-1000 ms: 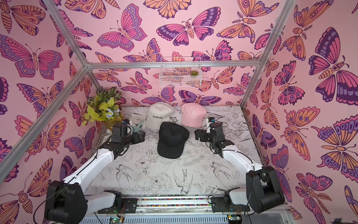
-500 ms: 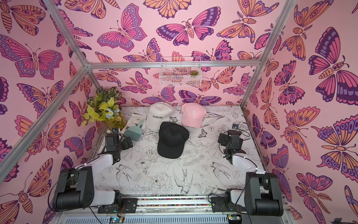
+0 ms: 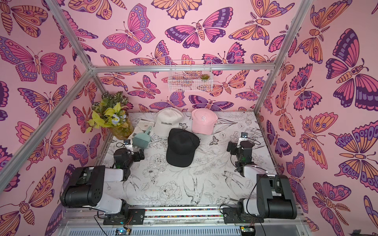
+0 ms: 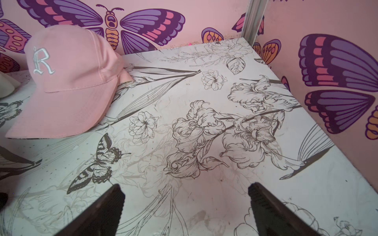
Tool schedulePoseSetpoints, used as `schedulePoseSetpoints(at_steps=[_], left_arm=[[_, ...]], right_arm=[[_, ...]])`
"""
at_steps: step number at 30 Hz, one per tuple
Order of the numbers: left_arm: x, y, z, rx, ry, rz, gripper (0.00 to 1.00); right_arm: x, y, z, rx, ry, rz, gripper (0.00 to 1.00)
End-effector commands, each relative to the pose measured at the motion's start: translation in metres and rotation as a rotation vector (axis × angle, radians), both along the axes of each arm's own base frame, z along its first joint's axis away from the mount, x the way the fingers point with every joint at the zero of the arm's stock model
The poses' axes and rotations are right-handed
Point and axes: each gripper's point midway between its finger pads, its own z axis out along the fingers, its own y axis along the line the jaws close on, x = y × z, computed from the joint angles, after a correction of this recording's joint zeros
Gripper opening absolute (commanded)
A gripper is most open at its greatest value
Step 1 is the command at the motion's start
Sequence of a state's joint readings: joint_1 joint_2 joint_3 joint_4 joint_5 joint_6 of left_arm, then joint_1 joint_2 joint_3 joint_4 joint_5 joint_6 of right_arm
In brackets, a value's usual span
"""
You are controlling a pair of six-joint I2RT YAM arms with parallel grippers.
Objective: Stack the baseball caps by color
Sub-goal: Reset both arms
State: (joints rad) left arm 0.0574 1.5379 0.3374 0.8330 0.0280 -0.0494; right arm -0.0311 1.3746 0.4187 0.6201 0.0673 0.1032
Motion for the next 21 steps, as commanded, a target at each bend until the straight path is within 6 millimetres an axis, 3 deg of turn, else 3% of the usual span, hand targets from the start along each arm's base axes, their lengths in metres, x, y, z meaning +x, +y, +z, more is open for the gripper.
schedulePoseSetpoints(at_steps=[1, 6, 10, 21], left_arm=[[0.011, 0.009, 0.025, 0.03, -0.087, 0.064, 1.0], [0.012, 0.009, 0.026, 0.032, -0.095, 0.06, 1.0], [0.013, 0.008, 0.027, 0.039, -0.109, 0.056, 1.0], [0.014, 0.006, 0.025, 0.058, -0.093, 0.059, 1.0]], right_arm=[[0.007, 0.011, 0.004, -0.013, -0.064, 0.075, 0.99], [0.005, 0.023, -0.006, -0.035, -0.133, 0.137, 0.99], [0.013, 0.009, -0.012, -0.03, -0.037, 0.046, 0.99], [0.012, 0.01, -0.012, -0.033, -0.04, 0.049, 0.99]])
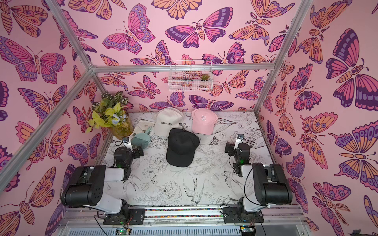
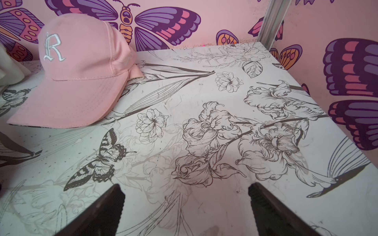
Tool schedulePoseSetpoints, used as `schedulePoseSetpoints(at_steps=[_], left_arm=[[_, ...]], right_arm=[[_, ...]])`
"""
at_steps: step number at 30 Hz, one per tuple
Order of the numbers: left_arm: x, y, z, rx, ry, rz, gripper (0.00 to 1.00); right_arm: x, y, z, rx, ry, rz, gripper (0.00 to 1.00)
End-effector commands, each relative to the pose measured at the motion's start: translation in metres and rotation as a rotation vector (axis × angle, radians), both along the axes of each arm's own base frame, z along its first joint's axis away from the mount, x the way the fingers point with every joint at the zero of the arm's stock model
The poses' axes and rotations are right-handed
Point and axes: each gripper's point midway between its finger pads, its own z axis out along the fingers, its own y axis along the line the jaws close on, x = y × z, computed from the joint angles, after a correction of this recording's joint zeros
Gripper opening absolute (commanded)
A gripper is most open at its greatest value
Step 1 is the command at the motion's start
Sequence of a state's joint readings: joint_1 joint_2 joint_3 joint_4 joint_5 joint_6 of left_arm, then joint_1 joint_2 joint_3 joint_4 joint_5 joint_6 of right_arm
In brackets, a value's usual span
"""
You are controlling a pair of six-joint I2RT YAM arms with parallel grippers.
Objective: Stack the baseball caps by color
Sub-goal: Reset both arms
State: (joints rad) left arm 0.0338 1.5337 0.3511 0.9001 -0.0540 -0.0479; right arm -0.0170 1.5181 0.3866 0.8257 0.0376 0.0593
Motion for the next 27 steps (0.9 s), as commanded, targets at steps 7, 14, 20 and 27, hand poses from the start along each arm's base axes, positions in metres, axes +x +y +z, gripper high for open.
schedulePoseSetpoints(at_steps=[7, 14, 20, 27], left_arm=[[0.0031, 0.0003, 0.0044, 0.02, -0.015, 0.007, 1.0], [0.003, -0.0002, 0.0038, 0.02, -0.013, 0.006, 1.0], [0.0031, -0.0001, 0.0037, 0.02, -0.013, 0.006, 1.0], [0.0033, -0.0001, 0.0042, 0.02, -0.014, 0.006, 1.0]], right_arm=[[0.0031, -0.0002, 0.0068, -0.004, -0.014, -0.009, 0.99], [0.003, -0.0001, 0.0076, -0.004, -0.017, -0.009, 0.99], [0.0047, 0.0048, 0.006, -0.006, -0.005, 0.021, 0.99], [0.0042, 0.0047, 0.0068, -0.005, -0.009, 0.021, 0.99]])
